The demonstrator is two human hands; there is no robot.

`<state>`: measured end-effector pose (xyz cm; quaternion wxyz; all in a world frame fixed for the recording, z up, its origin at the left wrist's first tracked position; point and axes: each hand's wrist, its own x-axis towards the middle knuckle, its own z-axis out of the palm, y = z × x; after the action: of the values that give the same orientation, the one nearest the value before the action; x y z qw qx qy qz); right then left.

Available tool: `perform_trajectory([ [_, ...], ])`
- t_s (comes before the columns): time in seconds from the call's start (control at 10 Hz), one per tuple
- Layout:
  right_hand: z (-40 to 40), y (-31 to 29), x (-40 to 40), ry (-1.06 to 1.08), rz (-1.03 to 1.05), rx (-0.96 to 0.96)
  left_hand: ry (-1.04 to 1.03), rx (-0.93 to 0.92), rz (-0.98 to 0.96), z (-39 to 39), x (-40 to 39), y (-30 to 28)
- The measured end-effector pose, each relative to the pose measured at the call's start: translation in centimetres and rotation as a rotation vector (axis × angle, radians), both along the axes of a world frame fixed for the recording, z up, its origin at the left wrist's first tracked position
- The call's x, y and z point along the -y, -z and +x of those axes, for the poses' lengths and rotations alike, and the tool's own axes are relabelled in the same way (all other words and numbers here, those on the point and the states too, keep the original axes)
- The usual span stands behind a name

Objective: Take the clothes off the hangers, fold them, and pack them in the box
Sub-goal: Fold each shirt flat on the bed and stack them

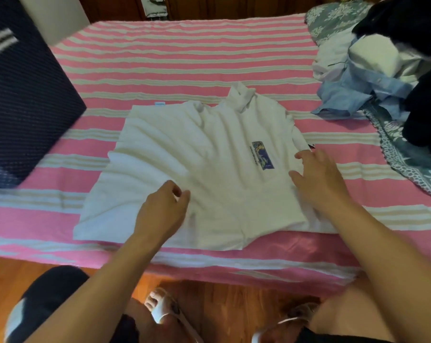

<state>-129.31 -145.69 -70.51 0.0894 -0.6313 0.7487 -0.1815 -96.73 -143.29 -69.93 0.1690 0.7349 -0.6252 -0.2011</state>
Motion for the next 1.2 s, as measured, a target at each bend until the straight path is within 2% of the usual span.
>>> perform_trajectory([
  [0.1,3.8,-0.7,-0.3,-0.174,-0.028,0.029,-0.207,0.232,-0.065,10.5,-0.3,0.6],
  [0.2,7.9,-0.5,0.2,-0.385,0.043,0.015,-0.381,0.188,0.094,16.7,-1.0,1.4],
  [0.3,11.9,-1.5,2.2,-0.522,0.114,-0.059,-0.394,-0.044,0.108,18.9,-1.3,2.3],
  [0.5,21.5,-4.5,10.4,-0.659,0.137,-0.07,-0.194,-0.227,0.321,21.5,-1.3,0.1],
  [0.6,27.5,-4.8,17.0,-0.706,0.106,-0.095,-0.172,-0.223,0.203,22.4,-1.1,0.2],
  [0.7,33.3,-4.0,24.5,-0.692,0.126,-0.105,-0.059,-0.198,0.212,23.4,-0.8,1.4],
  [0.9,41.2,-1.2,35.8,-0.527,0.096,-0.056,-0.114,-0.317,0.235,24.8,0.2,2.3],
  [1.0,43.1,0.7,38.8,-0.493,0.187,-0.212,-0.166,-0.387,0.291,25.1,-0.4,2.5],
  [1.1,43.9,0.9,40.3,-0.408,0.139,-0.114,-0.165,-0.458,0.337,25.6,-0.6,2.7],
  [1.2,44.3,0.0,41.4,-0.337,-0.011,0.027,-0.148,-0.658,0.387,27.3,-1.2,2.3],
])
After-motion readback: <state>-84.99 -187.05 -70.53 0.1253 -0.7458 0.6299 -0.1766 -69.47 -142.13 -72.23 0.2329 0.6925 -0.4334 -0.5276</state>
